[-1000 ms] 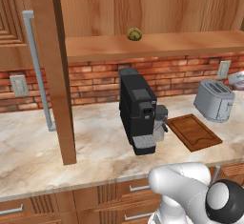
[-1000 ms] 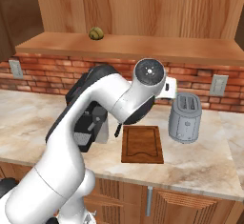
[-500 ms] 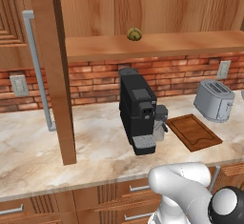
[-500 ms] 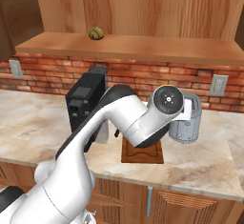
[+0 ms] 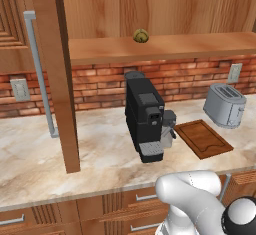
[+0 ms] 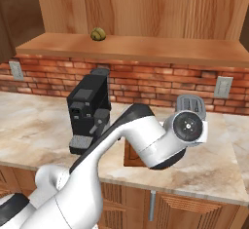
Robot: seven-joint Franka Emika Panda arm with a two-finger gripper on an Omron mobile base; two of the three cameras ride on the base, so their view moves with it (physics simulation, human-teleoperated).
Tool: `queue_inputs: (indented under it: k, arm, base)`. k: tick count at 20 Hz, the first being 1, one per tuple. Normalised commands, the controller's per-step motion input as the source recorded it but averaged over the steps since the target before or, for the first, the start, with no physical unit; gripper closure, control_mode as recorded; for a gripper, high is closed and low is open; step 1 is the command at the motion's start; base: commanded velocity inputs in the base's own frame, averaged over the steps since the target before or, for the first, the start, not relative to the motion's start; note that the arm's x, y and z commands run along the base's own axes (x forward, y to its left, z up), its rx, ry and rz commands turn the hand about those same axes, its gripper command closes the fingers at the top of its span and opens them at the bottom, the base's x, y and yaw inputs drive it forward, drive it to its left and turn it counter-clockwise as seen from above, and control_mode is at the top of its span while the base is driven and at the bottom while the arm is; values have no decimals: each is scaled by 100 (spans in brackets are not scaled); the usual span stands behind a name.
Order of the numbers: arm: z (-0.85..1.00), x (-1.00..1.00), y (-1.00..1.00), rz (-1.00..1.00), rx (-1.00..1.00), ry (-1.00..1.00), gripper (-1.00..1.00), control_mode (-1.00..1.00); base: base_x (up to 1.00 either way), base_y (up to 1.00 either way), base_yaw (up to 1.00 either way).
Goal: Pick the bread, place it on the cutting board, pick the jam, place it on the counter, and close the cabinet.
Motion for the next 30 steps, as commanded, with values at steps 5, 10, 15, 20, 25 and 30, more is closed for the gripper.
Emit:
queue_inputs:
  k: [5, 10, 15, 20, 25, 30]
  arm:
    - [-42, -1, -26, -2, 0, -1, 100, -100]
    - [-44, 0, -27, -1, 0, -2, 100, -100]
    - [-45, 0, -27, 0, 0, -3, 100, -100]
    - [-44, 0, -24, 0, 0, -3, 100, -100]
    - [-41, 0, -22, 0, 0, -2, 100, -100]
    - [-34, 0, -15, 0, 0, -1, 100, -100]
  base:
    - [0, 0, 0]
    - [0, 0, 0]
    - [0, 0, 0]
    - [0, 0, 0]
    - [0, 0, 0]
    - [0, 0, 0]
